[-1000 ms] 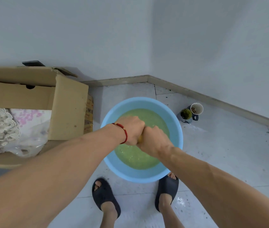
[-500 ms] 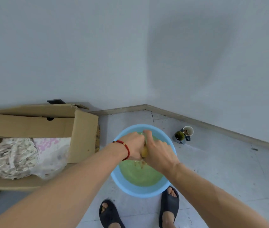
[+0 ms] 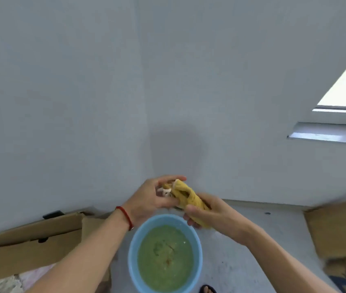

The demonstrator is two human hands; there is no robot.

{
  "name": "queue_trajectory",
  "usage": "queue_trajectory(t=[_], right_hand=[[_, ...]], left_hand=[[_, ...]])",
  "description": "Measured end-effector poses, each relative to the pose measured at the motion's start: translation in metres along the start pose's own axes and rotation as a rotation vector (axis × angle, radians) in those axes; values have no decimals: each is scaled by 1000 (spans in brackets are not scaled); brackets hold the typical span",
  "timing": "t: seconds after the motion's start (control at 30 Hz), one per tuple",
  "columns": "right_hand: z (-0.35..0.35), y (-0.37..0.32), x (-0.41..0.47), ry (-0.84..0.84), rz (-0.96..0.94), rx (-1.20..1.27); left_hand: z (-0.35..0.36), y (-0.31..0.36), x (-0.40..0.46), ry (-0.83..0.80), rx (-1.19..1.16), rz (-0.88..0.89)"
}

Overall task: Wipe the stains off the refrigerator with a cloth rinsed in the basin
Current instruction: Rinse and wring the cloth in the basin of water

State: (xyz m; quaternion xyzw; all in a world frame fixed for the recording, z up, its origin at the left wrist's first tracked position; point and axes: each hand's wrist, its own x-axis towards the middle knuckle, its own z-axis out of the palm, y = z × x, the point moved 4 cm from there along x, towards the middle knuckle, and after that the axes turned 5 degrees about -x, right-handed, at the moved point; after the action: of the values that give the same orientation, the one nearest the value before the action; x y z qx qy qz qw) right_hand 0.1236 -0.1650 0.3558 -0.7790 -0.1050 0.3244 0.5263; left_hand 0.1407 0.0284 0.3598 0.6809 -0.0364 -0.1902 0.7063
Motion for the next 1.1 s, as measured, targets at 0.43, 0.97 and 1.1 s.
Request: queue_trajectory(t=[0.43, 0.97, 1.1], right_hand=[[4, -42, -172, 759, -67, 313], [11, 30, -521, 1351, -310, 327], [12, 54, -615, 1523, -252, 293]], left_hand=[[131, 118, -45, -307, -85, 265], [429, 136, -217, -723, -201, 124], [489, 116, -238, -609, 145, 188]])
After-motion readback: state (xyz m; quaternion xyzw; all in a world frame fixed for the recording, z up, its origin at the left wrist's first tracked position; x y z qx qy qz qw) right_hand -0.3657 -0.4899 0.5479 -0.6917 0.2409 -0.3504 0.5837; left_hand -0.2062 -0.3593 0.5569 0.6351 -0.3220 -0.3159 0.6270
